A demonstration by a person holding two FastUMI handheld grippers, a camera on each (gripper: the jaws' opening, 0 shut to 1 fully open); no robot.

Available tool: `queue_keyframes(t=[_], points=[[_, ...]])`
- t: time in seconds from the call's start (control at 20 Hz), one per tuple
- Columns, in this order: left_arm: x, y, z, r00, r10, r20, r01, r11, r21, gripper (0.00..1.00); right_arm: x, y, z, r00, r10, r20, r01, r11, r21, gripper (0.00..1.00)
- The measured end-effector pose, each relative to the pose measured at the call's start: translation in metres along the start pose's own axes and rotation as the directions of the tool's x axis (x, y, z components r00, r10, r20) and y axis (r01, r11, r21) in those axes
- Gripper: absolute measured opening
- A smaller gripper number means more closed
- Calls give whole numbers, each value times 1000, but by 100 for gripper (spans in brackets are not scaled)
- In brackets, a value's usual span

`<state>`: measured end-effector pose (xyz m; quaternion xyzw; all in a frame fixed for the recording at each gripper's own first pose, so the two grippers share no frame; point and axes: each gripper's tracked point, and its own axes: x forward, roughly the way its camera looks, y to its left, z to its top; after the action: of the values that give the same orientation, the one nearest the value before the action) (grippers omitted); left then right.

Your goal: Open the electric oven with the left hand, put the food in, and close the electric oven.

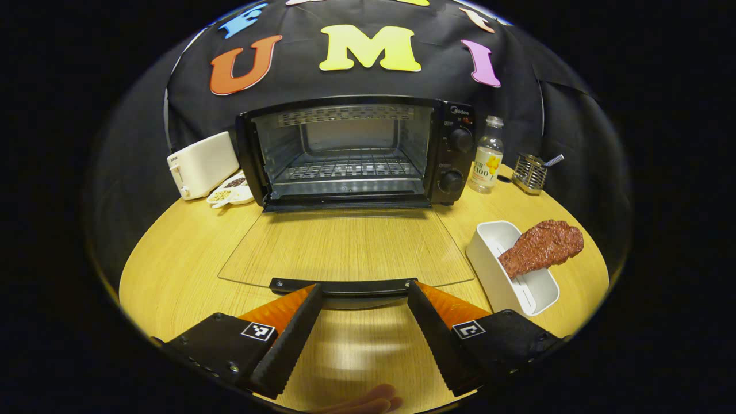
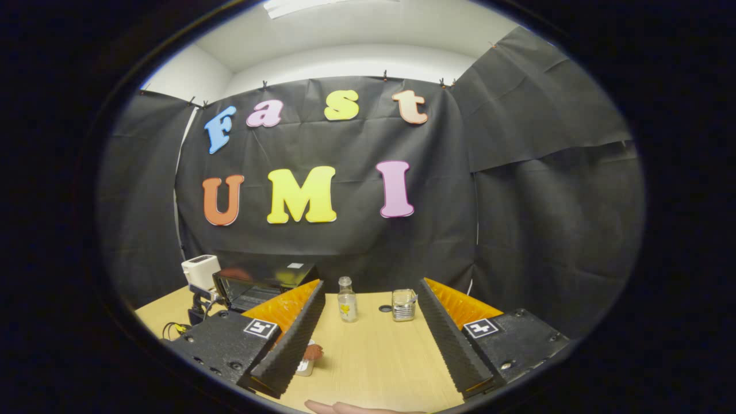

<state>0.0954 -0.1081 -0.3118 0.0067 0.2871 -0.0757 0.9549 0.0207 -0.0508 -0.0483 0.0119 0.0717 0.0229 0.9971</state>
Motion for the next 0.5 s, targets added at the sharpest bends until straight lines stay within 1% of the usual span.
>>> queue_keyframes(t=[0.1, 0.2, 0.35, 0.5], points=[[-10, 5, 16, 998, 28, 63, -29, 999, 24, 96, 7, 1, -9, 1000, 1, -26, -2, 1000, -11, 99], [-25, 5, 33, 993, 26, 116, -30, 999, 39, 96, 14, 9, -22, 998, 23, -65, -25, 999, -29, 100], [-53, 5, 61, 981, 21, 195, -28, 999, 33, 95, 30, 19, -38, 991, 62, -121, -68, 997, -45, 100], [-83, 9, 91, 963, 20, 268, -30, 999, 31, 95, 43, 32, -55, 975, 111, -193, -114, 993, -8, 100]])
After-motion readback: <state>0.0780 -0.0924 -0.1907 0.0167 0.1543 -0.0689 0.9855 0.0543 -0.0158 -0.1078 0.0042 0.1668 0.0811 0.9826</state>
